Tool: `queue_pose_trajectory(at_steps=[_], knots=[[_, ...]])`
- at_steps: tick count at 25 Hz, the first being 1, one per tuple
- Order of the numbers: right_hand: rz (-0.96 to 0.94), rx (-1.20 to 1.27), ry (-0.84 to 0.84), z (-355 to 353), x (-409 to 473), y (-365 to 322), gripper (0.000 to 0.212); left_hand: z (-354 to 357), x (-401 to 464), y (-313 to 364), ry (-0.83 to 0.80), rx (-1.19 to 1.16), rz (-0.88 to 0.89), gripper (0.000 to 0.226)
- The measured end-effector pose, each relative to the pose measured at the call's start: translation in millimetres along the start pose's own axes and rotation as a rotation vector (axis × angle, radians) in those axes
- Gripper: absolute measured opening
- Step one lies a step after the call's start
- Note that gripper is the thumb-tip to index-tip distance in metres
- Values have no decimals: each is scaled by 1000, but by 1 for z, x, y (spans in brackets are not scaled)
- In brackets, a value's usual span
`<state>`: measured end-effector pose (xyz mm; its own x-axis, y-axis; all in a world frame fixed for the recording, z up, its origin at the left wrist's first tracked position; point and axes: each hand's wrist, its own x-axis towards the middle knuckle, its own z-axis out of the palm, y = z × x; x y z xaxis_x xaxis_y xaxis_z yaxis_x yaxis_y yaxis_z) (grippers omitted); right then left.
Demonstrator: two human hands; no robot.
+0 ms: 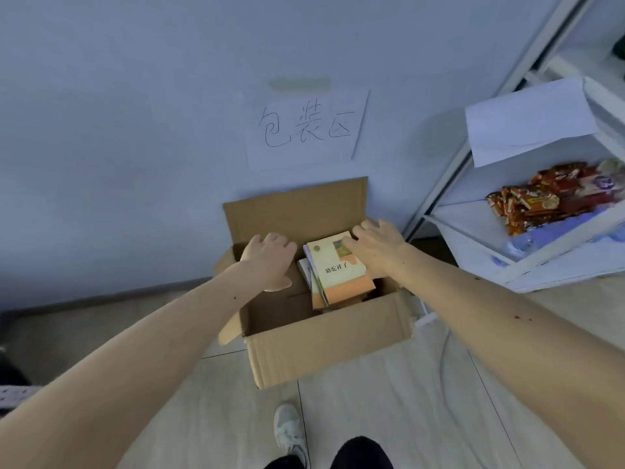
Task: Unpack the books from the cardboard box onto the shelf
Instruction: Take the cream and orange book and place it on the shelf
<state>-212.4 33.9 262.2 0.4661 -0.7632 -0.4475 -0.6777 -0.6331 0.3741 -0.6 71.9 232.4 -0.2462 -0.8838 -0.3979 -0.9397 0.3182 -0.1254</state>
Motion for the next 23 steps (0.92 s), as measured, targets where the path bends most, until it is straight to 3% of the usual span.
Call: queue_pose_trajectory(at_steps=[7, 13, 17, 23], knots=[[-135, 43, -143, 91, 140, 58, 63, 73, 136, 22, -238, -108, -37, 67], [-188, 120, -230, 186, 245, 56, 69, 156, 217, 40, -387, -221, -121, 63], [-2, 406, -298, 253, 294, 39, 81, 215, 258, 58, -474, -351, -159, 65], [307, 775, -317, 320, 334, 17, 112, 275, 297, 82, -528, -754, -311, 83]])
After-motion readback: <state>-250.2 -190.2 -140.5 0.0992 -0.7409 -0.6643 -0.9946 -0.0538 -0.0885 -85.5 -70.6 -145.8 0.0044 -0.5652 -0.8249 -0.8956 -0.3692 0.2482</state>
